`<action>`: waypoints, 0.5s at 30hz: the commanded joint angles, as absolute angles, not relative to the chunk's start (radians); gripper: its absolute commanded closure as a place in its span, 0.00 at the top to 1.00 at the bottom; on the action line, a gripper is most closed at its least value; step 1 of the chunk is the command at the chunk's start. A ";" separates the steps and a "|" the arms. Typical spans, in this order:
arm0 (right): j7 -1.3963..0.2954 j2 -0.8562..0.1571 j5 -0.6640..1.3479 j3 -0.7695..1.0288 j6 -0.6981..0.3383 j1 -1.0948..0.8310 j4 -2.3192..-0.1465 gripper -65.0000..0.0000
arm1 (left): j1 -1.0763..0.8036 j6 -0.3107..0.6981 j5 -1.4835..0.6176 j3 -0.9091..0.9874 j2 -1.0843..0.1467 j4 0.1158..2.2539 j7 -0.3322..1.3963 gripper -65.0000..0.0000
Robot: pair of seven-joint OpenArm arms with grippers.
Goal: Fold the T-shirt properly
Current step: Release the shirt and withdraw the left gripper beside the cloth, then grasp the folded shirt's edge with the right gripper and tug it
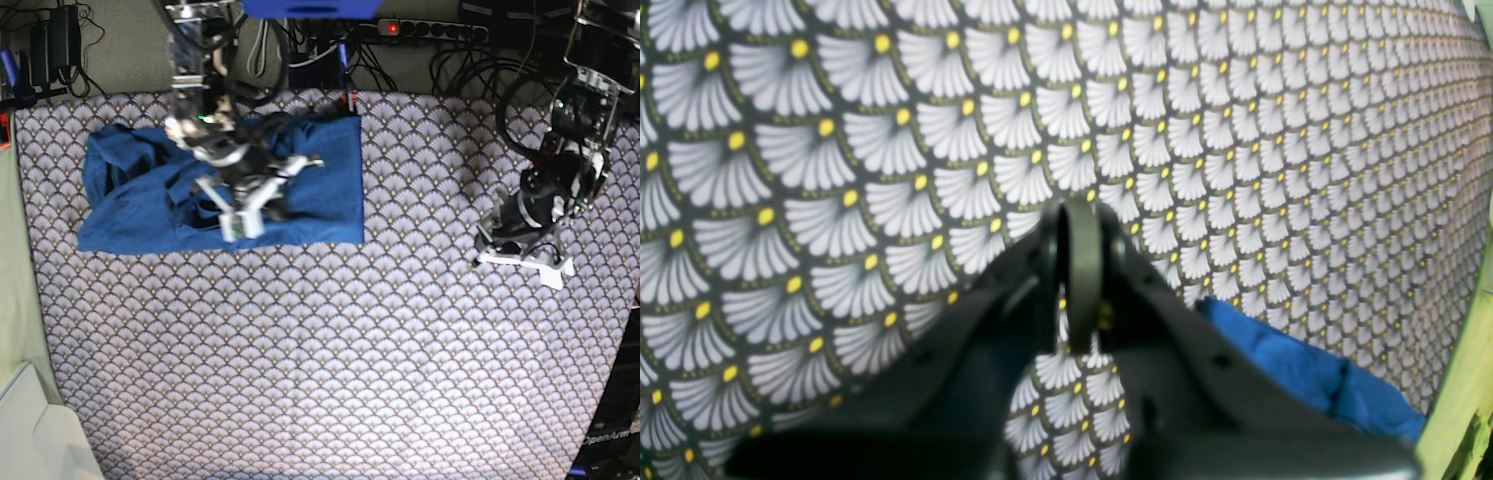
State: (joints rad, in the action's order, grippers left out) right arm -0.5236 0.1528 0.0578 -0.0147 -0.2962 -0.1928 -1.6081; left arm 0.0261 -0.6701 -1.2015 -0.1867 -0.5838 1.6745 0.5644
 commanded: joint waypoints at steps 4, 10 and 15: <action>-0.503 0.157 0.065 0.074 -0.286 -0.226 -1.629 0.00 | 0.068 -0.698 -1.282 -0.177 -0.601 1.687 0.567 0.00; -0.493 0.157 0.065 0.179 -0.291 -0.274 -1.652 0.00 | 0.099 -0.698 -1.282 -0.177 -0.602 1.649 0.567 0.00; -0.418 0.157 0.065 0.177 -0.292 -0.341 -1.739 0.00 | 0.127 -0.698 -1.282 -0.177 -0.598 1.610 0.567 0.00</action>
